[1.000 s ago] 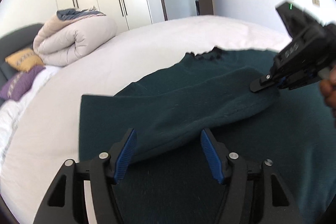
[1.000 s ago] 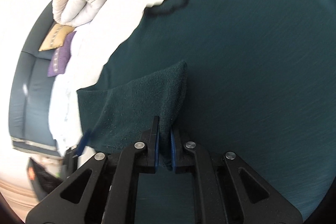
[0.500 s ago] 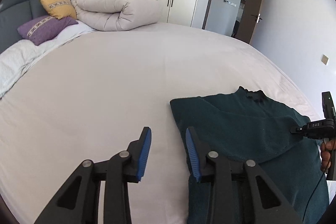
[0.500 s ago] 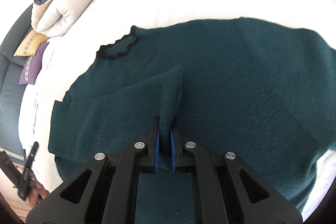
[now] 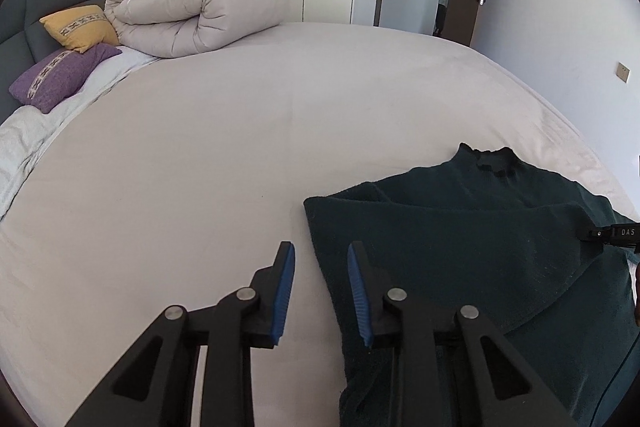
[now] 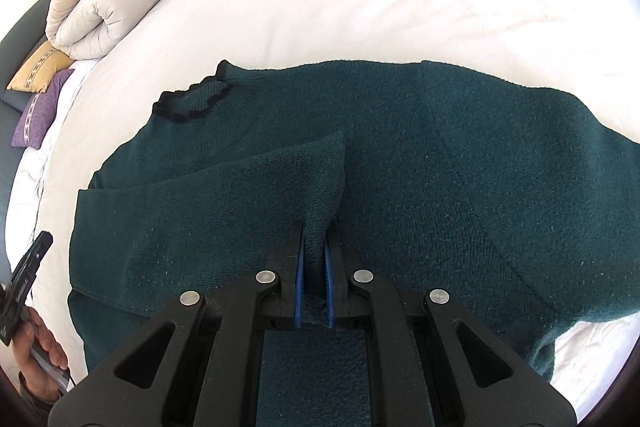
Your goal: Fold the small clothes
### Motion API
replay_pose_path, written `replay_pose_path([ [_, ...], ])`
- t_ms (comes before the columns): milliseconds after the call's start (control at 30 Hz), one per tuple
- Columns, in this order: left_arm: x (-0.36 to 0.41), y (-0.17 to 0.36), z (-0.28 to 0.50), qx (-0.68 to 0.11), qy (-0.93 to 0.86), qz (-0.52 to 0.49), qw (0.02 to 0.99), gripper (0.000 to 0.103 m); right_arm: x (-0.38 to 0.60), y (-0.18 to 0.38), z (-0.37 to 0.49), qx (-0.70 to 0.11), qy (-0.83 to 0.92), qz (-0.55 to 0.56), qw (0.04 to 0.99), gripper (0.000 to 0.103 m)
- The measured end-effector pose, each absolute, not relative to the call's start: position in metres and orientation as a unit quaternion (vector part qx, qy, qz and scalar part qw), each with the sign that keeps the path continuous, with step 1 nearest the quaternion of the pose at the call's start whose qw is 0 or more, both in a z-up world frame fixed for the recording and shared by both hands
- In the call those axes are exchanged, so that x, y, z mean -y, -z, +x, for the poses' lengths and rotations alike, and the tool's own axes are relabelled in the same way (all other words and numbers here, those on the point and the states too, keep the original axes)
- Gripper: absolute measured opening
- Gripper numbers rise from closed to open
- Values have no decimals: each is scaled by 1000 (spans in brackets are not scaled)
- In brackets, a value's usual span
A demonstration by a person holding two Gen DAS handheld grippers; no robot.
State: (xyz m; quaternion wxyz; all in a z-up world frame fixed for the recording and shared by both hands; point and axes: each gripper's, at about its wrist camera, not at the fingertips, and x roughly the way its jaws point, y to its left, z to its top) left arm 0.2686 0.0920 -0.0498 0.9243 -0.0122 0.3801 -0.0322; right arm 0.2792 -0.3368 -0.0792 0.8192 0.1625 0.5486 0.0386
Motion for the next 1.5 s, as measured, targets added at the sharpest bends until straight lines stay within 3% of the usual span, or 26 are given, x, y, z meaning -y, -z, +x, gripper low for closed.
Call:
replay_pose_path([
  [200,-65,72,284,-408,38,53,910,29,340,78,273,-548,-35,169,818,7],
  [300,-60,91,288,-432,39,74,898,24,347,79,270,-548,-28,174,817,7],
  [533,-55,102,285,-426,34,113,897,25,348,86,272,-555,-26,169,814,7],
  [733,-86,79,283,-421,44,13,906,24,346,81,269,-551,-21,169,817,7],
  [833,-92,63,281,-402,40,18,914,24,349,81,268,-549,-19,179,816,7],
  [1300,-48,102,282,-425,25,139,894,24,356,81,260,-548,-5,193,814,7],
  [1500,-31,107,272,-407,14,200,891,15,363,91,260,-543,-6,214,812,7],
])
